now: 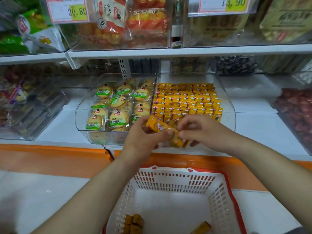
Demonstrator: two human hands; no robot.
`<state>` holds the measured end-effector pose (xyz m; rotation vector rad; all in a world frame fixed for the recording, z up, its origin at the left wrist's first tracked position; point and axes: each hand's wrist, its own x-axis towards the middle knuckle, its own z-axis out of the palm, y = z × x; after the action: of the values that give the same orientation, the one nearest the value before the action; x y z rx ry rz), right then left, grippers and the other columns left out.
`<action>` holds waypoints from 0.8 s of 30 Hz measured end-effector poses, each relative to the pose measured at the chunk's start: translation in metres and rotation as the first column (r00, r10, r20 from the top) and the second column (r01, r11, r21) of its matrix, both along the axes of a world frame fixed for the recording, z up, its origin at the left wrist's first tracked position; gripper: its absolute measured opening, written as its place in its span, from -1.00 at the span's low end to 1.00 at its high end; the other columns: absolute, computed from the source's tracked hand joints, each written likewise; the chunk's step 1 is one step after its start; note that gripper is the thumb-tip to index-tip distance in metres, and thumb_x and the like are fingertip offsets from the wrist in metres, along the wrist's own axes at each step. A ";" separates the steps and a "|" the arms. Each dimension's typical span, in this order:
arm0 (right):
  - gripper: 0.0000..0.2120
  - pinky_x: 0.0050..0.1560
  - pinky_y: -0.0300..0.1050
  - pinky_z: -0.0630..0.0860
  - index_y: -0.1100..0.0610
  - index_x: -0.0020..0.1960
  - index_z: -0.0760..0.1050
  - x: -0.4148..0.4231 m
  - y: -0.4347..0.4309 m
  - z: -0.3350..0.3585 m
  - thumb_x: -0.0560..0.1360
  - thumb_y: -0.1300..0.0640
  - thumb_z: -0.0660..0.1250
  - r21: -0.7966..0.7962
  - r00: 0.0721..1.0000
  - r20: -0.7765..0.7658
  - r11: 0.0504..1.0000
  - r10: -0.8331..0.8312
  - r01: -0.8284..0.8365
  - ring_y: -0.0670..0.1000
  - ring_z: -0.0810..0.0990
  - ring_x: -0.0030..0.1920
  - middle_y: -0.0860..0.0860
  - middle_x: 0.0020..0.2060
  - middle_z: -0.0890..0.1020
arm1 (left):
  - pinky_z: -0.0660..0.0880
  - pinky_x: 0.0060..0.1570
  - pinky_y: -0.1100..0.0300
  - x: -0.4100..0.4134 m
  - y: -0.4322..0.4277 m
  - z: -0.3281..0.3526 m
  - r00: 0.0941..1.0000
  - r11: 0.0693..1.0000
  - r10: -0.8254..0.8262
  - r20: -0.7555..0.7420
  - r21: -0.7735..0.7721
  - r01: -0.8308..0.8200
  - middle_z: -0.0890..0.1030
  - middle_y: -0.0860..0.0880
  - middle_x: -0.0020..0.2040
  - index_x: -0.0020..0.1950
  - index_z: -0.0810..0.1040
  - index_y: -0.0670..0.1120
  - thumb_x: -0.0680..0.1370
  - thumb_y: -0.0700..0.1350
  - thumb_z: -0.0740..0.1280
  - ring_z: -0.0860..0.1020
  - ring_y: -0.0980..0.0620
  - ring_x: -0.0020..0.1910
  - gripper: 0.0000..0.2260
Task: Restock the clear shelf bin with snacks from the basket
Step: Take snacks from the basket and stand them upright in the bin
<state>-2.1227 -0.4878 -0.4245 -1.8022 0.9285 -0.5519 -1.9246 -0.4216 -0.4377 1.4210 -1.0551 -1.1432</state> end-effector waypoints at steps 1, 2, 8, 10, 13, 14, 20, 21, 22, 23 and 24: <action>-0.92 -0.11 -0.09 0.66 -0.05 -0.05 0.59 -0.001 0.002 -0.002 0.53 0.13 0.42 0.045 0.999 -0.024 0.998 0.044 -0.043 -0.07 0.70 -0.12 -0.10 -0.15 0.72 | 0.60 -0.19 0.17 -0.001 0.000 -0.001 1.000 1.000 0.006 0.005 0.000 -0.006 0.73 0.03 -0.08 0.29 0.53 -0.02 0.42 -0.12 0.59 0.68 0.13 -0.19 -0.52; -0.92 -0.08 -0.08 0.66 -0.03 -0.05 0.60 -0.002 0.005 -0.003 0.54 0.14 0.42 0.058 0.996 -0.054 0.996 0.073 -0.070 -0.05 0.71 -0.10 -0.08 -0.15 0.72 | 0.65 -0.09 0.08 -0.003 0.000 -0.001 1.000 1.000 0.005 0.006 0.011 -0.005 0.74 0.01 -0.03 0.30 0.52 -0.04 0.42 -0.10 0.59 0.71 0.07 -0.10 -0.51; -0.78 -0.15 -0.08 0.67 -0.14 0.18 0.54 -0.003 0.004 0.001 0.58 0.08 0.36 0.011 0.983 0.136 0.992 -0.123 0.123 -0.03 0.72 -0.10 -0.04 0.01 0.68 | 0.68 0.05 -0.03 -0.009 -0.002 -0.004 0.996 0.999 -0.045 0.083 0.006 0.045 0.71 -0.04 0.09 0.26 0.59 -0.01 0.48 -0.06 0.54 0.70 -0.05 0.09 -0.64; -0.69 -0.18 -0.12 0.66 -0.16 0.27 0.50 -0.002 0.003 0.003 0.56 0.07 0.38 0.031 0.979 0.174 0.994 -0.108 0.104 0.02 0.73 -0.13 -0.03 0.03 0.66 | 0.68 0.02 0.10 -0.012 -0.003 -0.005 0.992 0.997 -0.065 0.111 -0.030 0.069 0.72 0.00 0.05 0.20 0.61 0.03 0.48 -0.08 0.55 0.69 0.03 0.07 -0.69; -0.68 -0.12 -0.02 0.68 -0.09 0.24 0.55 0.001 -0.001 0.004 0.51 0.10 0.45 -0.071 0.990 0.109 0.992 -0.092 0.100 0.06 0.72 -0.13 0.03 0.02 0.65 | 0.64 -0.05 0.25 -0.015 -0.004 -0.003 0.979 0.991 -0.071 0.193 -0.097 0.091 0.72 0.06 0.01 0.16 0.61 0.04 0.48 -0.10 0.55 0.68 0.12 0.03 -0.71; -0.70 -0.08 0.03 0.68 -0.09 0.21 0.57 0.001 -0.005 0.006 0.50 0.11 0.46 -0.101 0.984 0.121 0.985 -0.128 0.140 0.05 0.71 -0.09 0.01 0.01 0.66 | 0.62 -0.07 0.30 -0.015 -0.006 -0.003 0.971 0.989 -0.042 0.235 -0.130 0.074 0.71 0.09 0.01 0.17 0.60 0.04 0.48 -0.09 0.55 0.67 0.14 0.01 -0.70; -0.70 -0.15 -0.37 0.51 -0.19 0.17 0.56 -0.017 -0.046 0.001 0.49 0.07 0.49 -0.413 0.896 0.027 0.812 -0.443 0.413 -0.16 0.64 -0.21 -0.10 0.09 0.54 | 0.46 -0.11 0.32 0.014 -0.024 -0.011 0.726 0.973 0.222 0.651 -0.201 -0.117 0.56 0.17 0.16 0.36 0.45 0.09 0.44 0.10 0.57 0.53 0.25 -0.02 -0.45; -0.68 -0.12 -0.31 0.49 -0.14 0.21 0.57 -0.018 -0.052 -0.005 0.49 0.07 0.49 -0.444 0.886 -0.037 0.802 -0.463 0.400 -0.13 0.64 -0.17 -0.04 0.08 0.54 | 0.49 -0.05 0.24 0.019 -0.025 -0.015 0.694 0.977 0.211 0.688 -0.168 -0.131 0.55 0.13 0.20 0.40 0.44 0.06 0.43 0.14 0.57 0.54 0.19 0.02 -0.39; -0.66 -0.10 -0.25 0.47 -0.07 0.23 0.59 -0.017 -0.057 -0.012 0.48 0.08 0.50 -0.457 0.877 -0.080 0.799 -0.475 0.391 -0.05 0.64 -0.12 -0.01 0.03 0.56 | 0.54 0.03 0.13 0.022 -0.026 -0.019 0.672 0.983 0.182 0.718 -0.123 -0.136 0.57 0.08 0.23 0.43 0.43 0.03 0.42 0.18 0.56 0.55 0.09 0.09 -0.34; -0.66 -0.13 -0.26 0.44 -0.01 0.23 0.60 -0.014 -0.060 -0.019 0.47 0.10 0.51 -0.471 0.870 -0.105 0.795 -0.481 0.383 0.00 0.61 -0.11 -0.01 -0.05 0.57 | 0.56 0.11 0.02 0.025 -0.027 -0.023 0.649 0.989 0.141 0.748 -0.073 -0.132 0.59 0.05 0.23 0.43 0.44 0.02 0.41 0.21 0.55 0.56 0.02 0.15 -0.33; -0.66 -0.18 -0.32 0.40 0.03 0.22 0.60 -0.011 -0.063 -0.025 0.46 0.11 0.52 -0.487 0.866 -0.123 0.790 -0.485 0.373 -0.01 0.58 -0.12 -0.04 -0.12 0.57 | 0.56 0.17 -0.04 0.025 -0.028 -0.027 0.618 0.992 0.095 0.780 -0.025 -0.121 0.62 0.06 0.18 0.38 0.47 0.03 0.41 0.25 0.53 0.57 -0.01 0.17 -0.37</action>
<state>-2.1334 -0.5508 -0.4499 -2.1078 1.5071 -0.9104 -1.8993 -0.4491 -0.4647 2.0552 -1.5130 -0.3957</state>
